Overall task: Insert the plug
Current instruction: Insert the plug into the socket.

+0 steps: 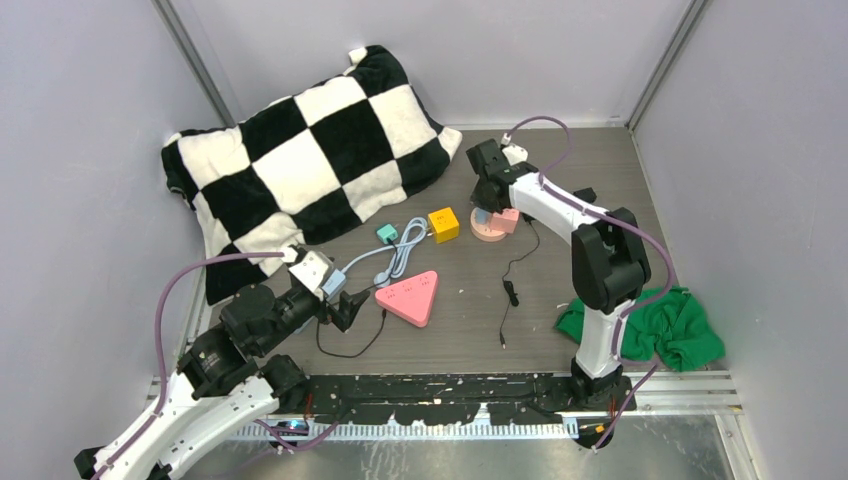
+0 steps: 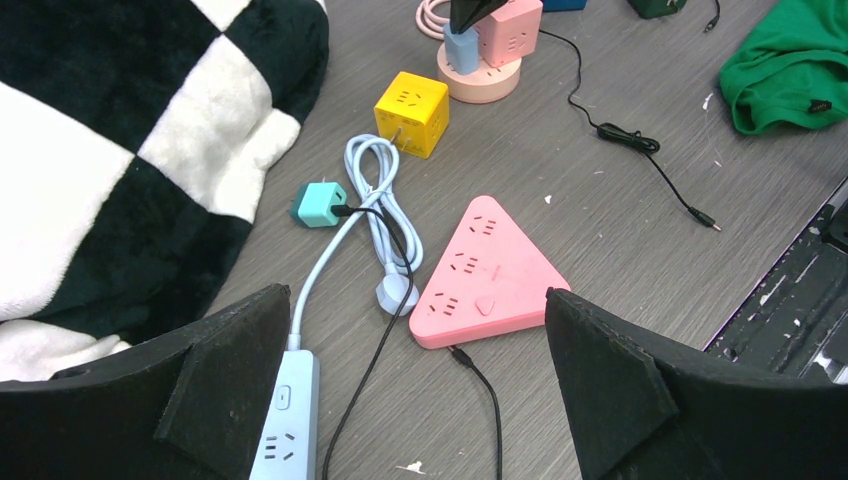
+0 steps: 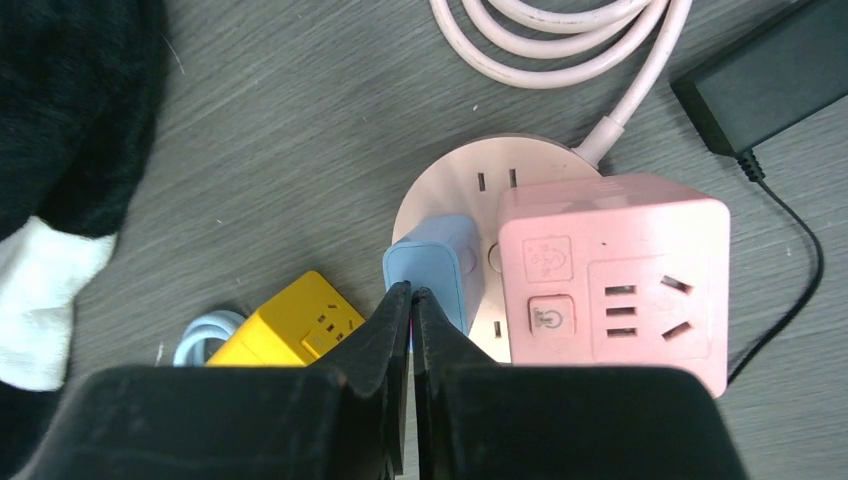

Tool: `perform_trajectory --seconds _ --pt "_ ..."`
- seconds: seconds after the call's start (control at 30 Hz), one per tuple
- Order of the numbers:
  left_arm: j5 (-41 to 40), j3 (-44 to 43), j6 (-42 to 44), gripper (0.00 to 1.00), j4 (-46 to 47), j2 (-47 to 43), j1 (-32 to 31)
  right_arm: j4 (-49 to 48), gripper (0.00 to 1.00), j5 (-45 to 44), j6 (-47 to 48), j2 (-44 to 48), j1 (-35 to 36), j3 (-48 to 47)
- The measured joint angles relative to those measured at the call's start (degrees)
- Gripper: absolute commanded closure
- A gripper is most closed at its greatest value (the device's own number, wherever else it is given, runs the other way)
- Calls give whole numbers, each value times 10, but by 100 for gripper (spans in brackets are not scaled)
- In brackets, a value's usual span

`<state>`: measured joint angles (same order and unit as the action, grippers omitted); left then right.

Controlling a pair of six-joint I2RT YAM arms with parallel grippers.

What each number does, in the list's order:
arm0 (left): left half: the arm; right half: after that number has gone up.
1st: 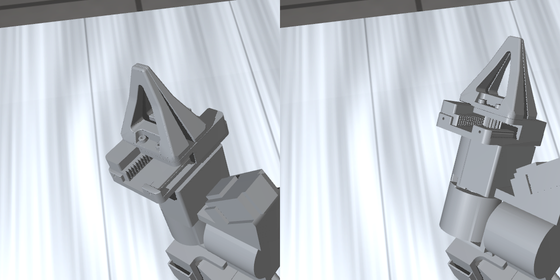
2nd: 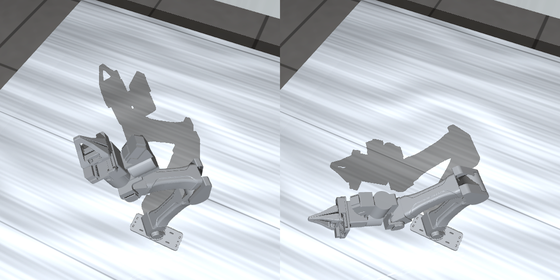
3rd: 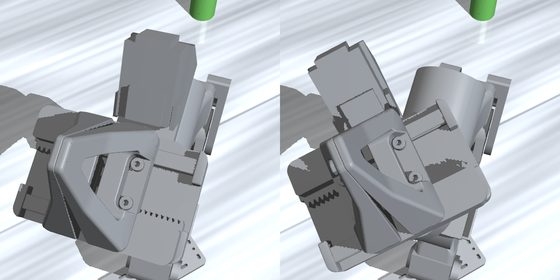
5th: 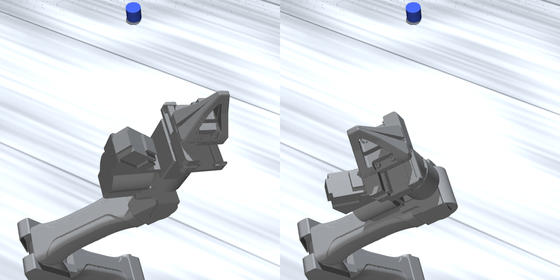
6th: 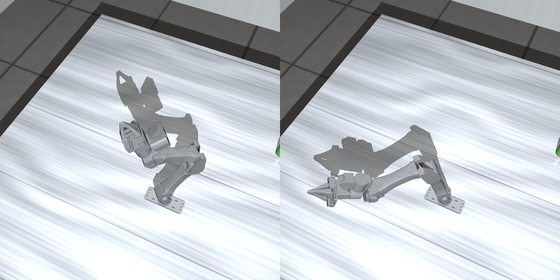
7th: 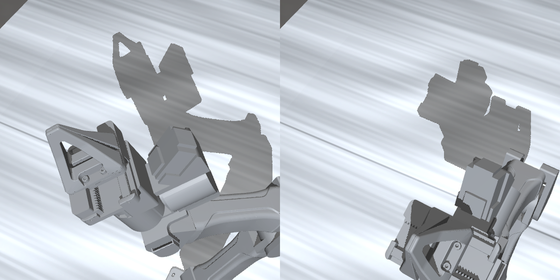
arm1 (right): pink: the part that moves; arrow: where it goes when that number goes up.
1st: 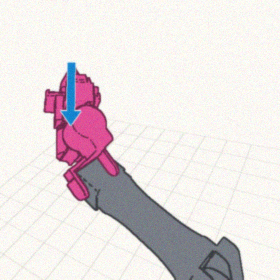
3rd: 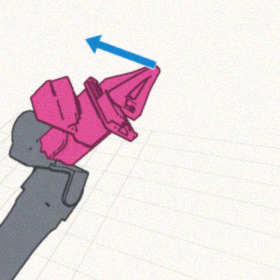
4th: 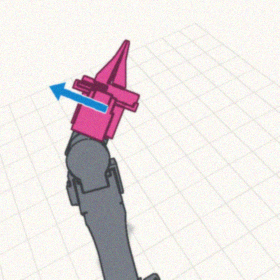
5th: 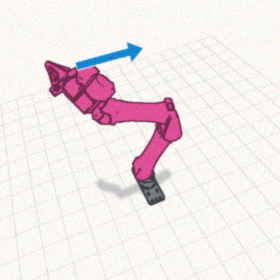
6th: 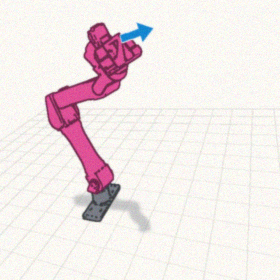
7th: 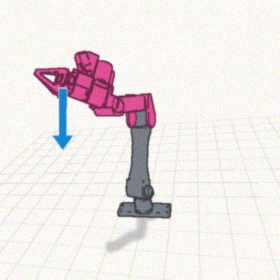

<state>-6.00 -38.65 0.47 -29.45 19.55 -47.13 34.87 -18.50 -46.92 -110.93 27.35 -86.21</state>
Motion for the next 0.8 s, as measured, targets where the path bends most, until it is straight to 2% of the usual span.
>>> perform_trajectory --seconds 0.1,0.23,0.57,0.67,0.8 --pt "0 0 0 0 0 2 0 -41 91 -3 -14 7 0 35" --pt "0 0 0 0 0 8 0 -59 91 -9 -15 7 -1 35" --pt "-4 0 0 0 0 10 0 -16 88 15 -8 5 -14 -1" --pt "-5 0 -5 0 0 14 0 0 81 30 3 4 -18 -10" --pt "-9 -1 -17 0 -3 29 0 40 61 50 25 9 -19 -23"
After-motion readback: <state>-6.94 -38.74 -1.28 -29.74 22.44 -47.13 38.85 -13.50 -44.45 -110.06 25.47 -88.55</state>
